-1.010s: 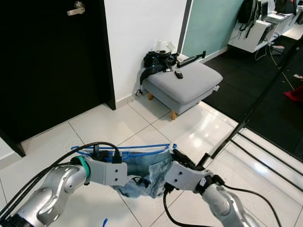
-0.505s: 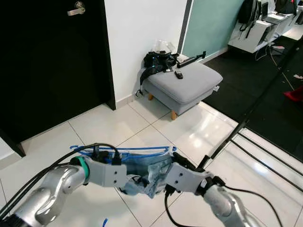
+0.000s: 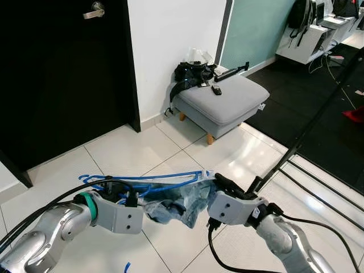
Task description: Hang hanger
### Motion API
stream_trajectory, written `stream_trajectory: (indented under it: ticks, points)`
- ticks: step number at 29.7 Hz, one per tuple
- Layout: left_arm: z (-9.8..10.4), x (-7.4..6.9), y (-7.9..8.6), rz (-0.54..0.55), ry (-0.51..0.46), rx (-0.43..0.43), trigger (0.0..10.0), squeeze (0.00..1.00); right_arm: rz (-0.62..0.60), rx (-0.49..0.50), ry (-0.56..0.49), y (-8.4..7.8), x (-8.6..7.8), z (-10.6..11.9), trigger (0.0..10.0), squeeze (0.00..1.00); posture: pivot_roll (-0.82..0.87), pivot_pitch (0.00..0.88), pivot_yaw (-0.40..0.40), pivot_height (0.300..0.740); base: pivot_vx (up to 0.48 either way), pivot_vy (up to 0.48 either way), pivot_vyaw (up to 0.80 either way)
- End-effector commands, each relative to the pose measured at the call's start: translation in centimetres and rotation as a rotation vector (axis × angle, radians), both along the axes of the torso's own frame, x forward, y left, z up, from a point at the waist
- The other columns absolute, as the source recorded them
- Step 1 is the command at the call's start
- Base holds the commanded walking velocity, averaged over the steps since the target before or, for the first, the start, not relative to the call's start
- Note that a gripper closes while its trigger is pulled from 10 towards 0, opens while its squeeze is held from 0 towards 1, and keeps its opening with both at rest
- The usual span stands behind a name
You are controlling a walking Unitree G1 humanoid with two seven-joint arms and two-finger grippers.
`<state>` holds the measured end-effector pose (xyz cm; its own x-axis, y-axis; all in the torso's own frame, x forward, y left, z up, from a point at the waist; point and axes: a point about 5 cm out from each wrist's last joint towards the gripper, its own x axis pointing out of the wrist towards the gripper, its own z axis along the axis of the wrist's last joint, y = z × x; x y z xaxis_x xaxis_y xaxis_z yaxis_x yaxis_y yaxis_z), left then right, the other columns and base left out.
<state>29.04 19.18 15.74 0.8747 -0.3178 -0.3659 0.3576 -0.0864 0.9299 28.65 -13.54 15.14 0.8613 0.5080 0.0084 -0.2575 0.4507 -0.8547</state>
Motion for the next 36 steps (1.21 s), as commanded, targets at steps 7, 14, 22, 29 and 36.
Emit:
stream_trajectory:
  ticks: [7, 14, 22, 29, 36]
  points:
    - [-1.4, 1.5, 0.8, 0.136, 0.023, 0.01, 10.0, 0.0, 0.094, 0.14, 0.004, 3.7, -2.2, 0.7, 0.0, 0.0, -0.04, 0.144, 0.046, 0.74, 0.0, 0.0, 0.0]
    - [-1.7, 1.7, 0.7, 0.126, 0.028, 0.022, 10.0, 0.0, 0.13, 0.16, 0.019, 4.6, -3.3, 0.6, 0.0, 0.0, -0.04, 0.145, 0.05, 0.74, 0.0, 0.0, 0.0]
    - [-2.0, 1.7, 1.0, 0.119, 0.038, 0.041, 10.0, 0.0, 0.112, 0.148, 0.01, 3.9, -3.1, 1.0, 0.0, 0.0, -0.05, 0.145, 0.053, 0.74, 0.0, 0.0, 0.0]
    - [-2.3, 0.4, 4.3, 0.169, 0.069, 0.105, 10.0, 0.0, -0.067, 0.053, -0.086, -2.0, -1.3, 3.5, 0.0, 0.0, -0.05, 0.149, 0.057, 0.74, 0.0, 0.0, 0.0]
    - [-2.0, 0.6, 4.0, 0.184, 0.054, 0.063, 10.0, 0.0, -0.071, 0.07, -0.093, -1.7, -1.1, 4.0, 0.0, 0.0, -0.05, 0.151, 0.056, 0.74, 0.0, 0.0, 0.0]
